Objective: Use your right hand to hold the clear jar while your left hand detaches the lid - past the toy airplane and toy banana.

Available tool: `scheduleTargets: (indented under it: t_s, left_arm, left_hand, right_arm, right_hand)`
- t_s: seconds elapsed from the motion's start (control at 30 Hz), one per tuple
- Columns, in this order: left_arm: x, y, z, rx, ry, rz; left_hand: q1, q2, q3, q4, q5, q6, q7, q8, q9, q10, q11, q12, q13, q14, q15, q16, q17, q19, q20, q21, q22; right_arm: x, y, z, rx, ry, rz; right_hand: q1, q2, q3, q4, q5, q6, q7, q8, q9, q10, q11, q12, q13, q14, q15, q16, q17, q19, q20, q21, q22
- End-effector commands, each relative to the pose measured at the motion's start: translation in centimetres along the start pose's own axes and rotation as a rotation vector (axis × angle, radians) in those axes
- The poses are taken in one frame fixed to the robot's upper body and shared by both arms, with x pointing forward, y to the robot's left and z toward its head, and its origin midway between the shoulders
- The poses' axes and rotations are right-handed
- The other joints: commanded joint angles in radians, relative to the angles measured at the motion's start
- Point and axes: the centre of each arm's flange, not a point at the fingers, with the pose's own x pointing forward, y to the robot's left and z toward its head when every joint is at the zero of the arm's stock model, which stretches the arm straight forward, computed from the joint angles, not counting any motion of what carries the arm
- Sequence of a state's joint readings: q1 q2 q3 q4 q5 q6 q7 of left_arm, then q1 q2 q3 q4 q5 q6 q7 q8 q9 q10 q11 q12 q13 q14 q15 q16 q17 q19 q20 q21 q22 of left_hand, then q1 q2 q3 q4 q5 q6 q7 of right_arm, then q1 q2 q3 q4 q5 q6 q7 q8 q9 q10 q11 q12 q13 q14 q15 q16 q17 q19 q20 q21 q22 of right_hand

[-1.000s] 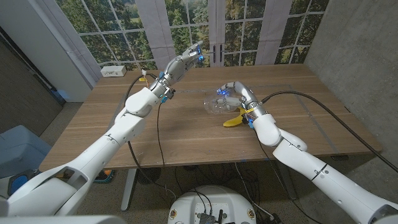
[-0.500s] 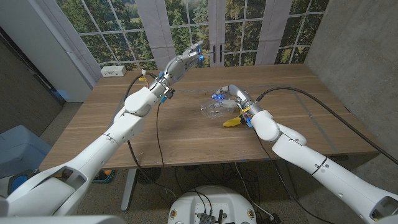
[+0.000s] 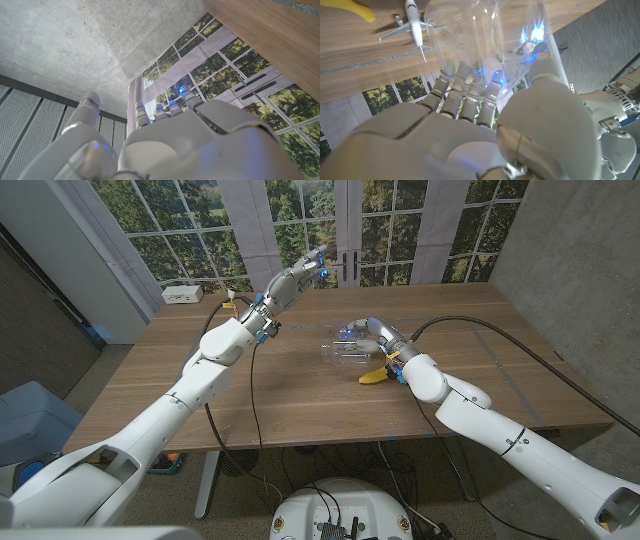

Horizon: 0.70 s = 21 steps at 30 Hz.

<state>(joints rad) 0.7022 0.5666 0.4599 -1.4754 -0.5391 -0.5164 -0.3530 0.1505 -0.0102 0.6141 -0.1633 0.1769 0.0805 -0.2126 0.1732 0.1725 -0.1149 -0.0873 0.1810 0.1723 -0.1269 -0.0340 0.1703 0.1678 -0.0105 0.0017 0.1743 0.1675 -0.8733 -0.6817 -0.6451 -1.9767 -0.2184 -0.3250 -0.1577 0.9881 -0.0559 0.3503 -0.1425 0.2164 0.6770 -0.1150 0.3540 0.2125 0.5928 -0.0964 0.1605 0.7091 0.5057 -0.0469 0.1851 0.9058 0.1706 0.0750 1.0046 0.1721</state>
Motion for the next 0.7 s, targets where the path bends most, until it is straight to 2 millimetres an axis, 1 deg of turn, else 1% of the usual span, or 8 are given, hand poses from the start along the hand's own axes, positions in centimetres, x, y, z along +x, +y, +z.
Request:
scheduleTargets:
  t_s: [0.03,0.1,0.13,0.27,0.37,0.53,0.57,0.7]
  left_arm:
    - [0.07,0.13,-0.16,-0.012,-0.002,-0.004]
    - [0.06,0.16,-0.16,-0.014,-0.002,-0.005]
    - [0.05,0.18,-0.16,-0.014,-0.003,-0.004]
    - [0.07,0.26,-0.18,-0.014,-0.003,-0.004]
    - [0.07,0.34,-0.22,-0.015,-0.002,-0.002]
    - [0.09,0.48,-0.3,-0.016,-0.001,-0.005]
    - [0.08,0.52,-0.34,-0.017,-0.001,-0.003]
    - [0.05,0.69,-0.49,-0.019,-0.001,0.001]
  left_hand:
    - [0.0,0.013,-0.001,-0.006,-0.001,-0.008,-0.004,0.005,0.0,-0.006,-0.002,0.004,0.002,-0.008,-0.012,0.005,0.002,-0.013,0.001,0.007,0.0]
    - [0.0,0.013,-0.001,-0.006,-0.001,-0.008,-0.003,0.005,0.0,-0.007,-0.003,0.004,0.002,-0.009,-0.012,0.005,0.002,-0.013,0.001,0.007,0.0]
    - [0.0,0.014,-0.001,-0.006,-0.001,-0.008,-0.003,0.005,0.0,-0.007,-0.003,0.004,0.002,-0.01,-0.013,0.004,0.002,-0.013,0.001,0.007,0.0]
    - [0.0,0.014,-0.001,-0.006,-0.001,-0.008,-0.003,0.005,0.0,-0.008,-0.003,0.004,0.002,-0.011,-0.013,0.004,0.002,-0.013,0.001,0.007,0.0]
    - [0.0,0.014,-0.001,-0.006,-0.001,-0.009,-0.003,0.005,0.0,-0.01,-0.003,0.004,0.002,-0.011,-0.012,0.005,0.002,-0.014,0.0,0.007,0.0]
    - [0.0,0.015,-0.001,-0.006,-0.001,-0.011,-0.004,0.005,0.0,-0.013,-0.003,0.004,0.002,-0.012,-0.012,0.005,0.002,-0.018,0.001,0.006,0.0]
    - [0.0,0.015,-0.001,-0.006,-0.001,-0.011,-0.004,0.005,0.0,-0.013,-0.003,0.004,0.002,-0.013,-0.013,0.005,0.002,-0.018,0.002,0.006,0.0]
    - [0.0,0.015,-0.002,-0.006,-0.001,-0.012,-0.004,0.004,0.0,-0.014,-0.002,0.004,0.002,-0.015,-0.011,0.004,0.002,-0.02,0.002,0.006,0.0]
  right_arm:
    - [0.35,-0.11,0.01,-0.034,0.036,0.025]
    - [0.48,-0.13,0.03,-0.042,0.047,0.038]
    - [0.53,-0.15,0.03,-0.041,0.05,0.043]
    - [0.67,-0.19,0.04,-0.049,0.06,0.053]
    - [0.76,-0.24,0.01,-0.046,0.065,0.063]
    - [0.85,-0.5,-0.23,-0.008,0.052,0.073]
    - [0.87,-0.59,-0.32,0.011,0.042,0.076]
    - [0.82,-0.91,-0.67,0.082,-0.011,0.054]
  right_hand:
    - [-0.017,-0.024,0.019,-0.002,0.009,-0.046,0.004,-0.03,0.003,-0.089,0.023,0.008,-0.026,-0.083,-0.068,-0.011,-0.044,-0.02,-0.003,-0.029,-0.001]
    - [-0.035,-0.034,0.015,-0.001,0.013,-0.096,0.0,-0.059,0.002,-0.146,0.036,0.01,-0.051,-0.146,-0.048,-0.011,-0.079,-0.034,0.005,-0.052,-0.001]
    - [-0.051,-0.036,0.011,0.003,0.014,-0.129,0.012,-0.079,0.002,-0.182,0.045,0.011,-0.067,-0.184,-0.041,-0.01,-0.099,-0.051,0.015,-0.07,-0.002]
    - [-0.077,-0.05,-0.001,0.004,0.019,-0.215,0.023,-0.128,-0.001,-0.265,0.059,0.011,-0.107,-0.263,-0.013,-0.008,-0.147,-0.074,0.033,-0.111,-0.004]
    - [-0.124,-0.059,-0.024,0.02,0.042,-0.282,0.026,-0.159,-0.003,-0.318,0.069,0.013,-0.139,-0.304,0.015,0.0,-0.18,-0.092,0.061,-0.147,-0.004]
    - [-0.204,-0.072,-0.077,0.05,0.09,-0.381,0.042,-0.173,-0.007,-0.404,0.082,0.015,-0.19,-0.399,0.057,-0.001,-0.225,-0.129,0.087,-0.213,-0.004]
    - [-0.228,-0.068,-0.088,0.061,0.097,-0.396,0.049,-0.172,-0.007,-0.419,0.094,0.016,-0.201,-0.414,0.066,0.001,-0.233,-0.137,0.093,-0.228,-0.004]
    - [-0.274,-0.05,-0.105,0.085,0.104,-0.421,0.053,-0.171,-0.009,-0.443,0.102,0.018,-0.221,-0.457,0.074,0.0,-0.248,-0.152,0.094,-0.255,-0.004]
